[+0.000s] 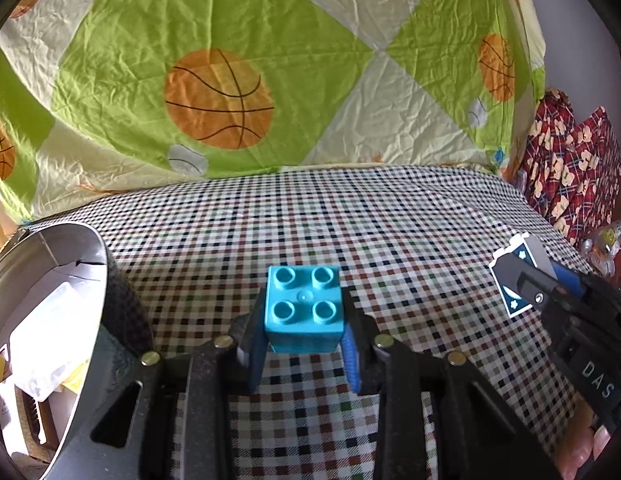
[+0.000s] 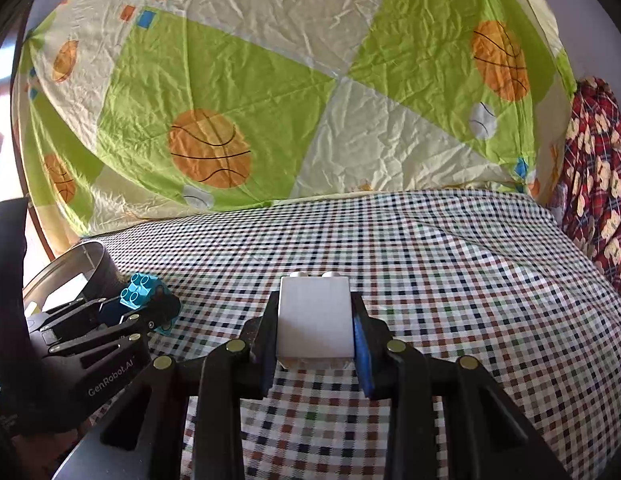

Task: Organize rigid objects
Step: 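Carry the blue brick with the left tool while the right tool carries the white brick to the tin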

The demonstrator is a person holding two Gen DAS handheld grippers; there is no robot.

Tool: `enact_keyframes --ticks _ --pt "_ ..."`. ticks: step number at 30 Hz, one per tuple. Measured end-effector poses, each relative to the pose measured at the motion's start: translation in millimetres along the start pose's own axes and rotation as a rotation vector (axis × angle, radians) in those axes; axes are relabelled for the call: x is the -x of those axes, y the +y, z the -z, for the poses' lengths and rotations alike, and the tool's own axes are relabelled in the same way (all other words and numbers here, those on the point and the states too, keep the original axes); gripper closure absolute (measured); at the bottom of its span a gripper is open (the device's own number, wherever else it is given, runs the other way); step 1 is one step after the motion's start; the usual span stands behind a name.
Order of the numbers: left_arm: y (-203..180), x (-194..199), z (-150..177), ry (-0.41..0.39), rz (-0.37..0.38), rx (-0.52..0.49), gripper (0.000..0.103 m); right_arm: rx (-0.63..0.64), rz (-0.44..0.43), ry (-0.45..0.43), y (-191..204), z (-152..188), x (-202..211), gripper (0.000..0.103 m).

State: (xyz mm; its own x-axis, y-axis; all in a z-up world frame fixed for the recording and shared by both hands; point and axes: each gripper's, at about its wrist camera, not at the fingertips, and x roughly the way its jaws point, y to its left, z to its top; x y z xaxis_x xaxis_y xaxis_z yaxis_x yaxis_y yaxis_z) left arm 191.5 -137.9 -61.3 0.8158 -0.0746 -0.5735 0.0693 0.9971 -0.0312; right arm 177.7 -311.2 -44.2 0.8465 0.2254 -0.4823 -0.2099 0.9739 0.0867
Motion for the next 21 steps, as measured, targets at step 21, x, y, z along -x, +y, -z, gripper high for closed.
enact_keyframes --ticks 21 --pt "25 49 15 -0.168 -0.083 0.033 0.073 0.067 0.030 -0.098 34 5 23 0.069"
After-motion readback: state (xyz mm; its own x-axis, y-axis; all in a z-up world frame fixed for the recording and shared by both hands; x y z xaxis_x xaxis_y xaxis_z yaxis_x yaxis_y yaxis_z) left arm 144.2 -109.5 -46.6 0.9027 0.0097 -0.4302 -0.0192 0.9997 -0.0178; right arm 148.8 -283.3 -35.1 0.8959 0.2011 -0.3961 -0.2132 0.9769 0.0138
